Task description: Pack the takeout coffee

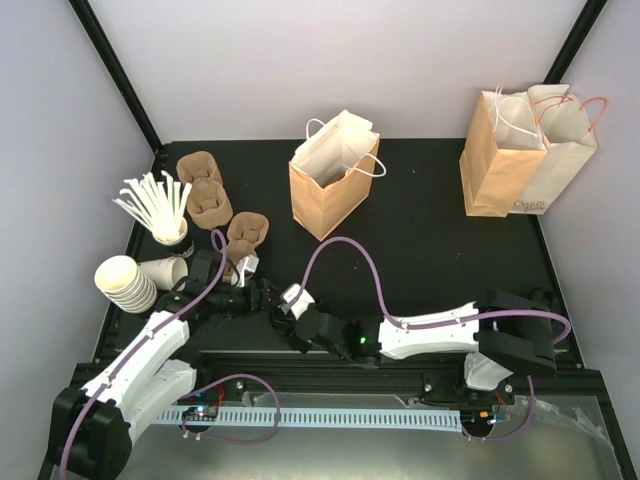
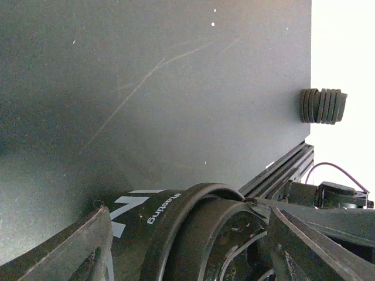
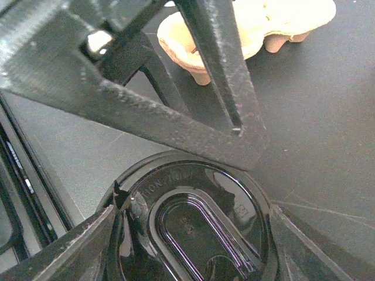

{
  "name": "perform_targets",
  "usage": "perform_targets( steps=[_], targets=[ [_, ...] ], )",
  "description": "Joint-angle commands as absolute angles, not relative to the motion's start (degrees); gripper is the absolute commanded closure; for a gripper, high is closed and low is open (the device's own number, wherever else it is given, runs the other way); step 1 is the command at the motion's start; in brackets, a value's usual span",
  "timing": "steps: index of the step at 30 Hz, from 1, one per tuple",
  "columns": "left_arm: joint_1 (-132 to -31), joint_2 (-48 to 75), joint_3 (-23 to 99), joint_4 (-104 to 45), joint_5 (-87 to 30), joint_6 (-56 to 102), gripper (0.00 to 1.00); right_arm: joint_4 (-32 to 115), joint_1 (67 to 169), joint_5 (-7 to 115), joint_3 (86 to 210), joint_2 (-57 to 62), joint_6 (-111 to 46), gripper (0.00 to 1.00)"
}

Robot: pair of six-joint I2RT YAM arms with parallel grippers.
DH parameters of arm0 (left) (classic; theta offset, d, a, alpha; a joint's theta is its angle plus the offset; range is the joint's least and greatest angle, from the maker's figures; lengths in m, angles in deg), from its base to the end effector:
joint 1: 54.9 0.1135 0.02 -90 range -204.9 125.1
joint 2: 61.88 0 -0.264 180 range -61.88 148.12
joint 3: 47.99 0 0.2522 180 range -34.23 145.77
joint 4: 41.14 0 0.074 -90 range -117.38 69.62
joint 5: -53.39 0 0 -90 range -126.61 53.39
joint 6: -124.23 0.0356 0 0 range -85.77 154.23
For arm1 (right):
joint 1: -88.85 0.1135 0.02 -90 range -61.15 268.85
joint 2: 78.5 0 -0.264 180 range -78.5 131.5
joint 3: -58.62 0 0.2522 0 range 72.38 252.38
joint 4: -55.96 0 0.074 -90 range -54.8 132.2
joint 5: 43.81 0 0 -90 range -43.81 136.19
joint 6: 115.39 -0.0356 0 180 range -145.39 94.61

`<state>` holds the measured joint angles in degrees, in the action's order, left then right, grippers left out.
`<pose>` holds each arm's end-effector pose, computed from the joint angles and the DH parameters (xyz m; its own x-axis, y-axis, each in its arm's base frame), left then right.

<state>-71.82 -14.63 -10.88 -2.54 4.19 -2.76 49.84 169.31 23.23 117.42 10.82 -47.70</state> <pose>0.1421 -0.0675 0.1871 -0.9550 -0.1855 -0.2312 0.0725 0.6099 -0.7891 0.0667 0.3131 0.1857 -0.4165 -0.3694 -0.8307 -0.7545 0.6502 0.0892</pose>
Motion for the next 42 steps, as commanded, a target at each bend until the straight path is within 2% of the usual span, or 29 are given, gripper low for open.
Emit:
perform_targets(
  steps=[1, 7, 13, 21, 30, 42],
  targets=[
    [-71.4, -15.7, -10.2, 1.2, 6.0, -2.0, 0.26, 34.3, 172.4, 20.4, 115.5, 16.3, -48.3, 0.37],
    [-71.5, -17.9, -12.6, -0.7, 9.6, -4.6, 0.26, 33.6, 173.3, 21.0, 116.4, 17.5, -48.1, 0.36],
    [-72.4, -18.0, -15.2, -0.7, 11.6, -5.2, 0.26, 34.1, 173.8, 20.9, 115.8, 16.3, -47.8, 0.31],
    [-74.2, -17.2, -17.8, -2.2, 9.1, -5.9, 0.3, 35.1, 173.8, 21.4, 115.2, 15.2, -45.3, 0.19],
    [-76.6, -17.7, -20.5, -4.9, 5.1, -6.9, 0.37, 33.6, 173.7, 20.9, 116.4, 10.9, -45.1, 0.0],
    [-78.1, -18.6, -18.7, -6.1, 4.5, -7.4, 0.38, 28.6, 170.0, 23.5, 121.6, 6.1, -46.7, 0.0]
  ],
)
